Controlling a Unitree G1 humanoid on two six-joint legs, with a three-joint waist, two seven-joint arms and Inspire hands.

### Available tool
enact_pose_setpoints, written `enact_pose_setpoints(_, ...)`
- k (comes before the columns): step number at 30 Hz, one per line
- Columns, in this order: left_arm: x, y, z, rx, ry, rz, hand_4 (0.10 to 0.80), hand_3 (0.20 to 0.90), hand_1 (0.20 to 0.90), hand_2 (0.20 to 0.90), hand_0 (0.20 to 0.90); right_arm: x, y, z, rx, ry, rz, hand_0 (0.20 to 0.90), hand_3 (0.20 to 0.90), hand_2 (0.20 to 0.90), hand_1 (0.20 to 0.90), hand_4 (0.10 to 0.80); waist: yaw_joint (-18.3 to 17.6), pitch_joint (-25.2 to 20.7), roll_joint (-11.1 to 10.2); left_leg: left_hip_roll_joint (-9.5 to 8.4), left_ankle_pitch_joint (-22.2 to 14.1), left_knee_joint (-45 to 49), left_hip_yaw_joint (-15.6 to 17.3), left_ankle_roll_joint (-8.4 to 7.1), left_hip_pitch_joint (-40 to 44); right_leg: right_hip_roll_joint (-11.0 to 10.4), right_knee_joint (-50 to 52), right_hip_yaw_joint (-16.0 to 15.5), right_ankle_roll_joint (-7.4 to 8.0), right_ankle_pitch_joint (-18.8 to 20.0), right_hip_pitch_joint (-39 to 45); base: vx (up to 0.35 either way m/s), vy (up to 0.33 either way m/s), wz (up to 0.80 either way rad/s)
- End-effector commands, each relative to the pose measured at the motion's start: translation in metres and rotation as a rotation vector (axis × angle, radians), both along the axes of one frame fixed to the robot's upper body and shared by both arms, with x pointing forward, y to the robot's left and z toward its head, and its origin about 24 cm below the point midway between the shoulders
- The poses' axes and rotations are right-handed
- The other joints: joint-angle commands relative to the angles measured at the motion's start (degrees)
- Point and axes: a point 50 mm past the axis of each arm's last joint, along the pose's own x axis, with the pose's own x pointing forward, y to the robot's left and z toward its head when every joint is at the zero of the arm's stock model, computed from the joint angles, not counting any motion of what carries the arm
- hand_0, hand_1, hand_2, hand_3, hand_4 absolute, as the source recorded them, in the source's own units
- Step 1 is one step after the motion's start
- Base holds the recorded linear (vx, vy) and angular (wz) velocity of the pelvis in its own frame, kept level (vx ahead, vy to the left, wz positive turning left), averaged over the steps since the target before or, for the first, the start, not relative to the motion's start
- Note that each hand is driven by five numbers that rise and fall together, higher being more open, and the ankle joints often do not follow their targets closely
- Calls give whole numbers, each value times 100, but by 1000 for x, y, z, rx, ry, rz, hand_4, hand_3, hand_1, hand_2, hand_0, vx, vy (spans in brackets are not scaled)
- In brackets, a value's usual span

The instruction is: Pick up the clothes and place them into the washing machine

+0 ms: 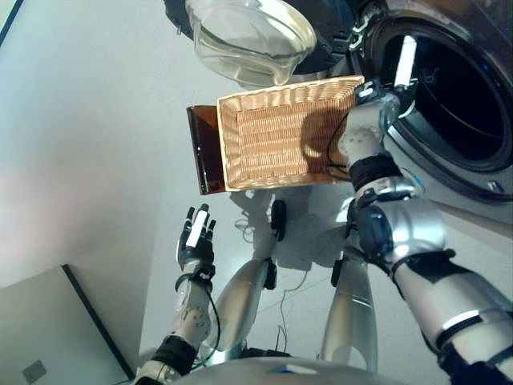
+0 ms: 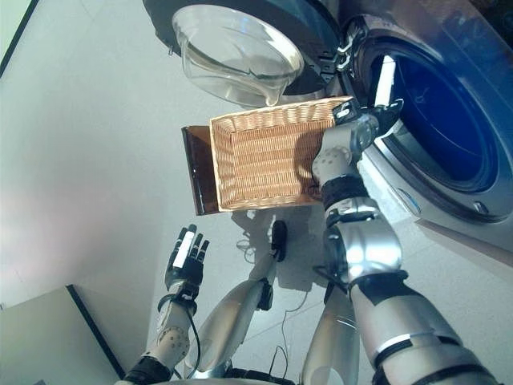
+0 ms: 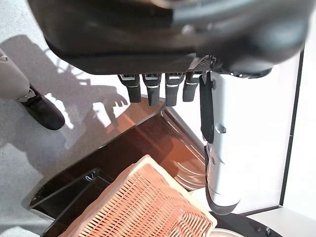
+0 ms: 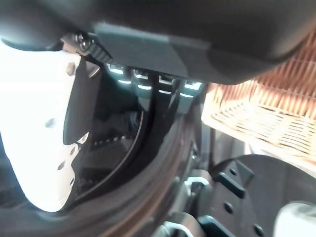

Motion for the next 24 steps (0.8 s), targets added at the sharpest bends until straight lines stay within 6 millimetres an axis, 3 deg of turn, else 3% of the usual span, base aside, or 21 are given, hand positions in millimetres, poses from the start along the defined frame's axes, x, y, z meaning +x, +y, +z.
enact_pose_setpoints(1,7,15,11,21,-63,92,800,900,900,900,900,-4,46,40,-202,-185,108,900,900,900,900,800,-47,61,235,160,-210,-48,138,-524,46,27,249,273,-98,-579,34,-6,-4,-4)
enact_pose_setpoints(6,4,15,3,17,-20,105,800,900,900,900,900,-9,60,25,-228,-197,156,900,900,900,900,800,-128,69,135,186,-220,-48,184,-510,114,59,261,295,-104,-584,73,-2,3,-3)
enact_pose_setpoints(12,-3,18,-10,38,47,114,800,900,900,900,900,-15,50,-10,-245,-128,145,900,900,900,900,800,-230,34,0,208,-277,-7,226,-480,322,84,289,308,-112,-629,268,11,-8,-5)
enact_pose_setpoints(15,-10,21,-21,52,104,122,800,900,900,900,900,-22,38,-46,-254,-40,135,900,900,900,900,800,-302,-25,-104,211,-384,159,255,-473,449,75,275,296,-116,-647,496,24,-33,-5)
enact_pose_setpoints(16,-10,21,-21,52,105,122,800,900,900,900,900,-22,39,-46,-254,-39,136,900,900,900,900,800,-307,-22,-103,210,-389,164,252,-472,456,73,269,292,-116,-647,510,34,-33,-2)
enact_pose_setpoints(18,-15,25,-28,78,145,123,800,900,900,900,900,-28,32,-76,-277,50,144,900,900,900,900,800,-347,-112,-151,215,-445,205,246,-469,591,63,217,268,-109,-655,721,41,-35,-1)
enact_pose_setpoints(19,-15,25,-28,78,146,123,800,900,900,900,900,-28,32,-77,-277,51,145,900,900,900,900,800,-353,-109,-150,214,-446,204,243,-469,601,61,208,263,-108,-655,736,35,-29,-3)
enact_pose_setpoints(24,-28,37,-44,150,247,112,800,900,900,900,900,-43,15,-122,-294,176,143,900,900,900,900,800,-408,-302,-254,249,-526,169,232,-476,921,83,63,205,-95,-662,1114,57,-41,0)
